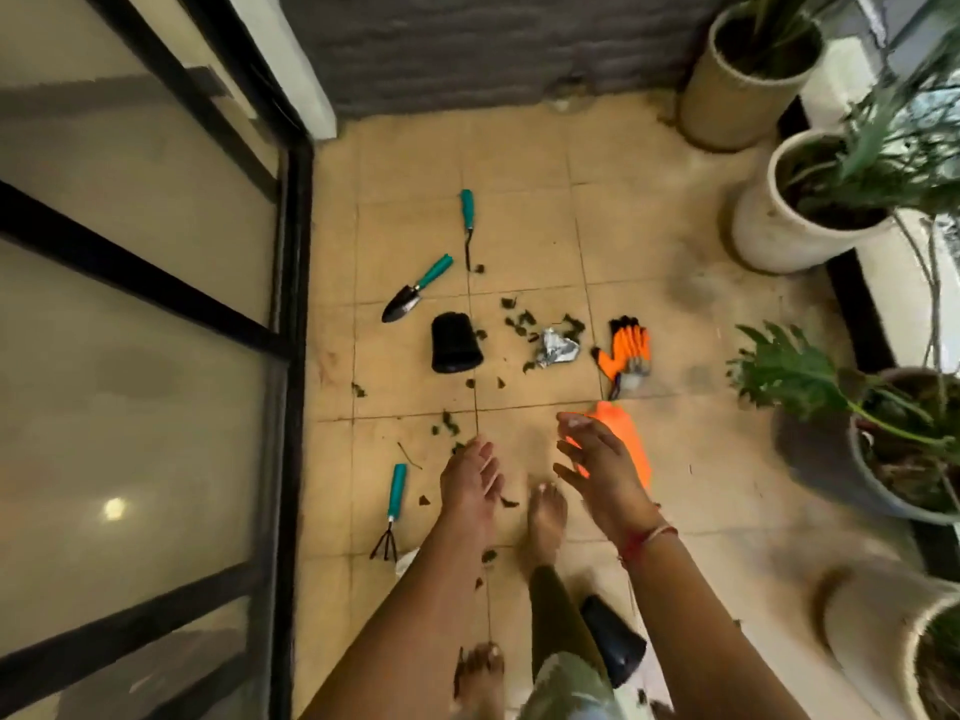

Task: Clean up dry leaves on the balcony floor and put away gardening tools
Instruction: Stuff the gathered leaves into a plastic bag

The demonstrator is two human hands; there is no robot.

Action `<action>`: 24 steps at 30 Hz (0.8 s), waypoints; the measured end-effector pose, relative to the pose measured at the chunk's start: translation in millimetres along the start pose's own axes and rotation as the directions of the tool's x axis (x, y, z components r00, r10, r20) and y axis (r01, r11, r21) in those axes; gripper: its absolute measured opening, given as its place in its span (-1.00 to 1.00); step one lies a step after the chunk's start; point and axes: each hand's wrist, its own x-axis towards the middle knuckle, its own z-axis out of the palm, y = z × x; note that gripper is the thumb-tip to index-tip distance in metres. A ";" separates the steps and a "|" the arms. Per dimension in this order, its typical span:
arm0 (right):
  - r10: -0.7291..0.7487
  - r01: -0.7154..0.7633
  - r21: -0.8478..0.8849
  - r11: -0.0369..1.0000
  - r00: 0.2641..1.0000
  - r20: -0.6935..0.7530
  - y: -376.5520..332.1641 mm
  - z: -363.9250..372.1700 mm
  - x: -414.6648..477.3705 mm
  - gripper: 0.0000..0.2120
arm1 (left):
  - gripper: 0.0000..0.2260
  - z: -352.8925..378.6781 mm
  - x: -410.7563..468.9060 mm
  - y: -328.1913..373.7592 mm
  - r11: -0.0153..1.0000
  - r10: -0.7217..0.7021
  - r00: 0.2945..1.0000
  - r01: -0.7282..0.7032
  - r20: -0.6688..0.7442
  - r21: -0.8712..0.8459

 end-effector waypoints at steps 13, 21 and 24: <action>0.003 0.013 -0.389 0.921 0.999 0.041 -61.3 52.7 173.3 -0.77 | -0.88 60.6 107.4 98.9 0.998 -0.009 0.984 -0.004 -0.180 -0.067; -0.001 0.097 -0.653 0.751 0.989 0.146 -22.2 99.5 223.7 -0.91 | -0.80 17.0 158.9 135.1 0.996 -0.001 0.964 -0.023 -0.267 -0.087; -0.029 0.133 -0.738 0.661 0.988 0.152 -5.0 114.4 241.6 -0.91 | -0.85 0.7 179.8 139.5 0.997 -0.042 0.962 0.022 -0.271 -0.078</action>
